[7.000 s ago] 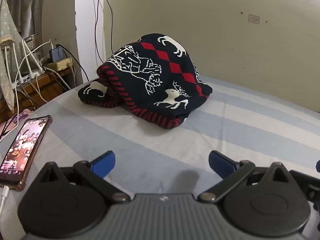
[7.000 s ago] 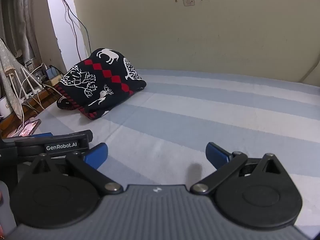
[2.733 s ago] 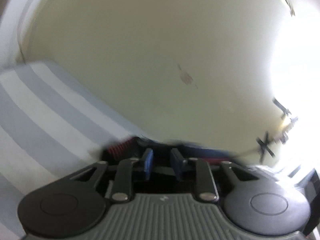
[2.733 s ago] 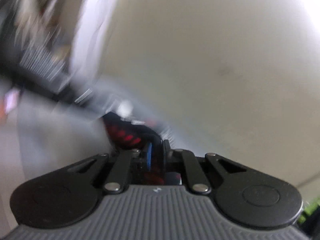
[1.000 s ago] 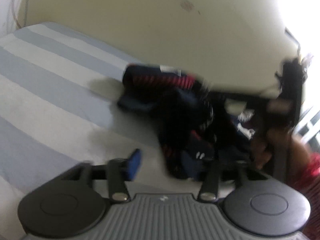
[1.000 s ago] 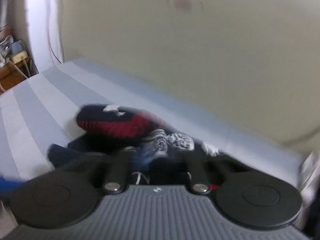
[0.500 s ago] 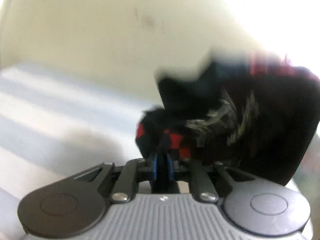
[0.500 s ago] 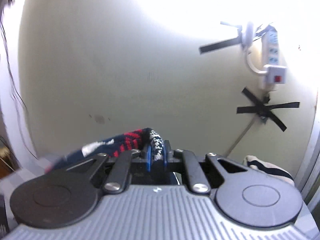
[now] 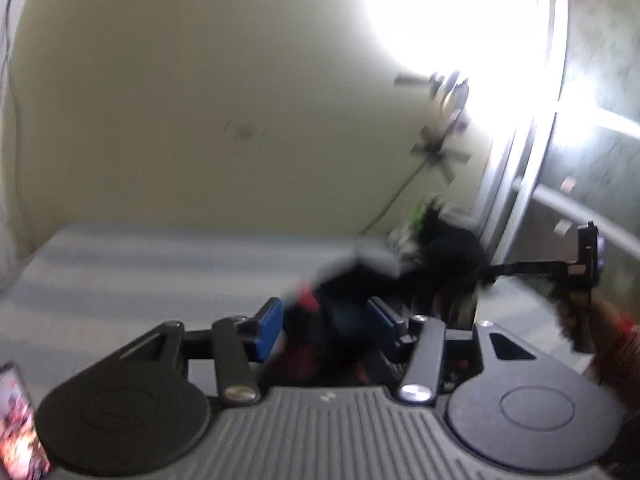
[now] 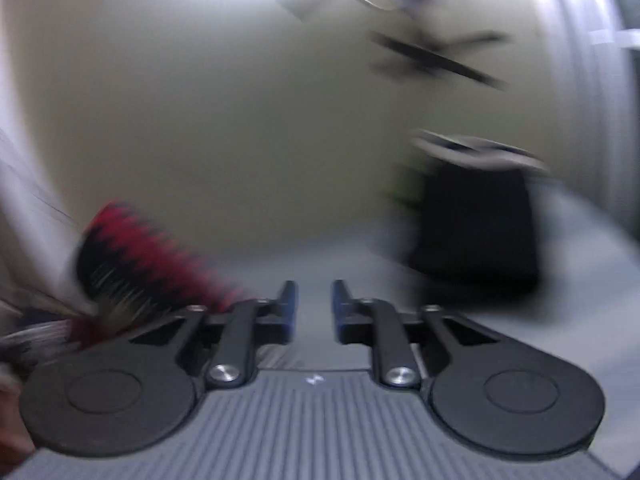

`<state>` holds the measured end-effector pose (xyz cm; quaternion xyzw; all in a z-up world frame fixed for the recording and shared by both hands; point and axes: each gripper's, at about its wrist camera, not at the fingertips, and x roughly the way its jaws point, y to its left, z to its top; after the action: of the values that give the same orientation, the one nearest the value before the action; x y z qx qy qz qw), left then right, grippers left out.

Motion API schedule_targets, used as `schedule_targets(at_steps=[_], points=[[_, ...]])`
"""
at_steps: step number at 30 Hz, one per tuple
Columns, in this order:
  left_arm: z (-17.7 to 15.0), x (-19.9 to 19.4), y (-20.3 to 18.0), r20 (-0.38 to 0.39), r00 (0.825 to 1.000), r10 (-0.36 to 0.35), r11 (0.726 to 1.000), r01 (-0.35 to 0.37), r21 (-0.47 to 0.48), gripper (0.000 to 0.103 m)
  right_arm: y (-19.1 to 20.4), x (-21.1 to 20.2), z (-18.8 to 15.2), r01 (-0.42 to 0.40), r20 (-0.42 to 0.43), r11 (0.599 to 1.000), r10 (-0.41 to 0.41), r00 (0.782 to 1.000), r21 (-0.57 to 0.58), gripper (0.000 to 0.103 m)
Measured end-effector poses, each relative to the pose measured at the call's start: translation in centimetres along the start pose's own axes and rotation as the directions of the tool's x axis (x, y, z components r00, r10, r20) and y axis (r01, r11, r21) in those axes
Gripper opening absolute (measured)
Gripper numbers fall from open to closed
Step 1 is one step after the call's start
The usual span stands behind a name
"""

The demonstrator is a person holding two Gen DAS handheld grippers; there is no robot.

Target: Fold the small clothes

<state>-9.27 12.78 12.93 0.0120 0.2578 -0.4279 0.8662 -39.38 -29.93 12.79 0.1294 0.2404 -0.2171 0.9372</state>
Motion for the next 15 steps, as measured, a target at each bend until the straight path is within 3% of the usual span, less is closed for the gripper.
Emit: schedule_targets(at_steps=[1, 2, 4, 5, 6, 8, 10, 13, 15], points=[[-0.4, 0.2, 0.6, -0.009, 1.000, 0.030, 0.999, -0.030, -0.019, 0.046, -0.4, 0.5, -0.8, 0.045, -0.010, 0.999, -0.046, 0.999, -0.015, 0.033], [-0.6, 0.5, 1.3, -0.020, 0.998, 0.054, 0.997, -0.055, -0.051, 0.046, -0.7, 0.4, -1.2, 0.023, -0.023, 1.000, -0.023, 0.999, 0.002, 0.033], [-0.7, 1.3, 2.6, -0.036, 0.997, 0.069, 0.991, -0.072, -0.111, 0.049, -0.6, -0.4, -1.4, -0.094, -0.028, 0.994, 0.095, 0.995, 0.052, 0.034], [-0.8, 1.1, 2.0, -0.037, 0.997, 0.067, 0.990, -0.071, -0.121, 0.055, 0.2, -0.8, -1.4, -0.153, -0.031, 0.987, 0.154, 0.988, 0.043, 0.040], [-0.7, 1.5, 2.3, -0.036, 0.997, 0.070, 0.990, -0.074, -0.123, 0.060, 1.2, -1.0, -1.4, -0.200, -0.033, 0.980, 0.200, 0.979, 0.015, 0.052], [0.0, 2.6, 3.2, -0.046, 0.995, 0.091, 0.986, -0.096, -0.134, 0.082, 3.9, -1.7, -1.7, -0.258, -0.034, 0.964, 0.256, 0.966, -0.062, 0.068], [0.6, 3.9, 3.7, -0.065, 0.996, 0.061, 0.984, -0.071, -0.164, 0.084, 5.9, -1.0, -1.4, -0.308, -0.044, 0.944, 0.305, 0.951, -0.118, 0.072], [0.6, 4.8, 3.6, -0.073, 0.997, -0.001, 0.986, -0.012, -0.168, 0.100, 8.2, 0.1, -1.1, -0.376, -0.067, 0.918, 0.370, 0.927, -0.125, 0.079], [0.6, 5.3, 2.6, -0.088, 0.996, -0.025, 0.990, 0.012, -0.142, 0.101, 10.0, 1.0, -1.1, -0.415, -0.087, 0.904, 0.407, 0.909, -0.103, 0.084]])
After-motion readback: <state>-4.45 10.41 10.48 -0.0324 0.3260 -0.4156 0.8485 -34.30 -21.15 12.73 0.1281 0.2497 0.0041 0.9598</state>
